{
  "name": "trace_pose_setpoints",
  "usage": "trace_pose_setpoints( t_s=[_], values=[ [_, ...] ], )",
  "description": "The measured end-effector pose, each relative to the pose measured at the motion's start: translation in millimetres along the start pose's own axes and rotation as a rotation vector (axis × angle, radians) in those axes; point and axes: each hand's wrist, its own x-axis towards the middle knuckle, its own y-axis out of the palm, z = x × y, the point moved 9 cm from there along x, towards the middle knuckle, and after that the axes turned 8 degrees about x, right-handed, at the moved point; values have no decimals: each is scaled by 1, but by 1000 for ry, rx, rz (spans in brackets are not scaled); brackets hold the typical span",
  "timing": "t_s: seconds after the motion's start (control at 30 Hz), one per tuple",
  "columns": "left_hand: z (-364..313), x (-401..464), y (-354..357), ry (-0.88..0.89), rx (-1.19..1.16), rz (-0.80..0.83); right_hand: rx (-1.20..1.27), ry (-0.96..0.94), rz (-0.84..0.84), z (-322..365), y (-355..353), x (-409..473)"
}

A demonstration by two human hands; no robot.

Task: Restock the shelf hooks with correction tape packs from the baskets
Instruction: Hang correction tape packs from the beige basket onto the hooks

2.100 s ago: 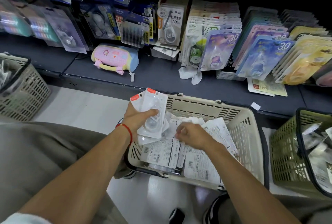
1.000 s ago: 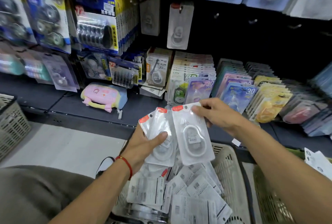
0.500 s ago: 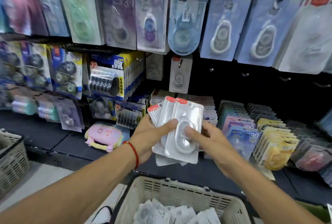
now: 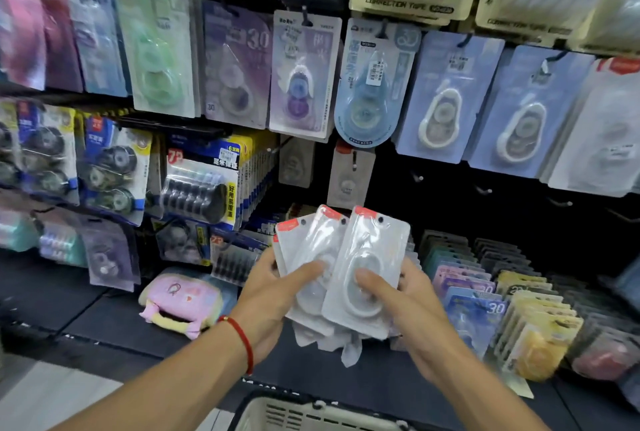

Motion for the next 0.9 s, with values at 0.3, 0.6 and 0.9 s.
trace_pose_setpoints(
  t_s=[0.3,0.6,0.9],
  values=[
    [-44,-8,-71,260,287,-433,-159,-209,-178,55,7,67],
    [-51,-12,-77,346,293,-401,-154,-215,-246,46,10,74],
    [-53,-13,-70,373,259,-396,-239,-100,-260,26,10,110]
  ],
)
